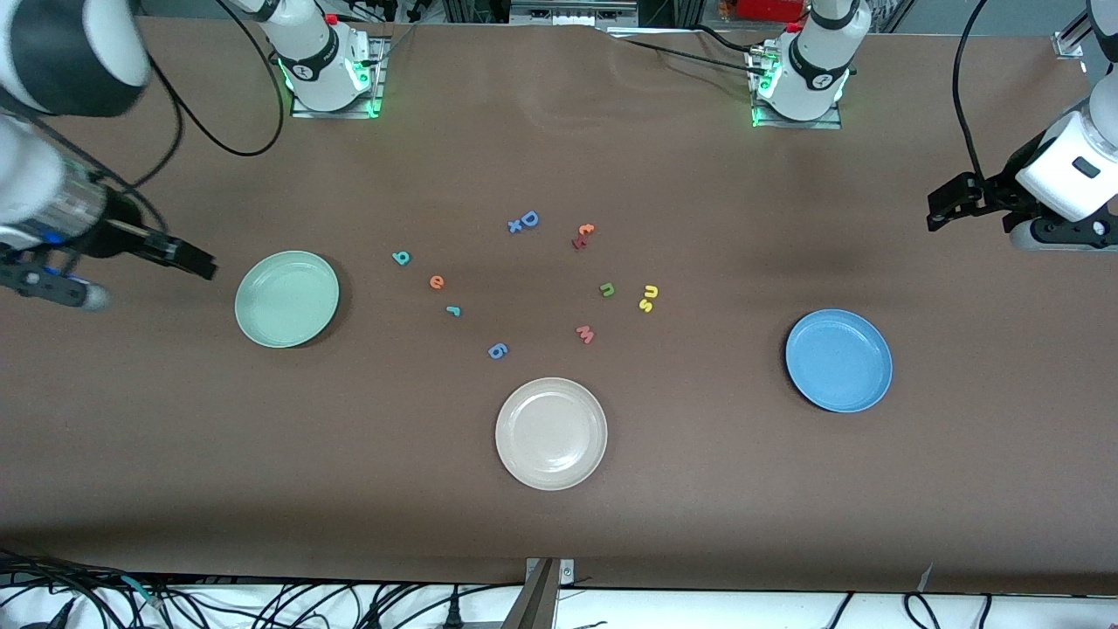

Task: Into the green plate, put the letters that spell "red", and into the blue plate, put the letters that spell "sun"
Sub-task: 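Reach the right gripper to a teal letter while the left gripper reaches yellow letters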

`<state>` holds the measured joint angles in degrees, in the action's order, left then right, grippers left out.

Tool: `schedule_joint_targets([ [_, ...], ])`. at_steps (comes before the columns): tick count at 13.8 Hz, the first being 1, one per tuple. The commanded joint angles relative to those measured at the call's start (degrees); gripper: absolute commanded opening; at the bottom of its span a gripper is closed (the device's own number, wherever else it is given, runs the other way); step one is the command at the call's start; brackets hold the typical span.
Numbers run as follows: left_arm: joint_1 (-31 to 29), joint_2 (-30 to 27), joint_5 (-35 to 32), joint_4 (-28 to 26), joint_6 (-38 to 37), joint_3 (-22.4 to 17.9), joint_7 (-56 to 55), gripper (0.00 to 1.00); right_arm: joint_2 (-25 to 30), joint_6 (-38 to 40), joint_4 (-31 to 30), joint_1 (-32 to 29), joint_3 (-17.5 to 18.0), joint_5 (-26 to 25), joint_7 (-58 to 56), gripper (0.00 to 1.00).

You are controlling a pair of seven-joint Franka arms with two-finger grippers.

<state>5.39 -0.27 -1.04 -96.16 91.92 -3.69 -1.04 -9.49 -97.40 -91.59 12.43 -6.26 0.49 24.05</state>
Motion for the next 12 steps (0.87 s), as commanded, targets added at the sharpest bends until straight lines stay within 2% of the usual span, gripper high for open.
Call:
schedule_joint_targets([
  [1, 1.64, 1.23, 3.66, 0.18, -0.43, -0.27, 0.07, 1.0, -4.38, -4.71, -0.25, 5.21, -0.16, -0.05, 9.91, 0.99],
  [3, 2.43, 1.85, 4.29, 0.27, -0.43, -0.27, 0.16, 1.0, -8.33, -8.93, -0.25, 9.52, -0.24, -0.05, 15.57, 0.99],
  [7, 7.43, 6.75, 5.17, 0.71, 0.36, -0.36, -0.01, 1.0, -14.32, -12.03, -1.04, 12.7, 1.42, 1.0, 16.64, 0.99],
  [10, 10.08, 12.73, 5.26, 5.09, 0.8, -0.27, -0.1, 1.0, -13.72, -16.22, -8.39, 14.02, 1.86, 0.91, 16.73, 0.99],
  [12, 11.21, 16.34, 5.7, 5.28, 5.78, -0.27, 0.25, 1.0, -12.32, -22.37, -14.9, 14.11, 2.39, 1.0, 17.78, 0.99],
])
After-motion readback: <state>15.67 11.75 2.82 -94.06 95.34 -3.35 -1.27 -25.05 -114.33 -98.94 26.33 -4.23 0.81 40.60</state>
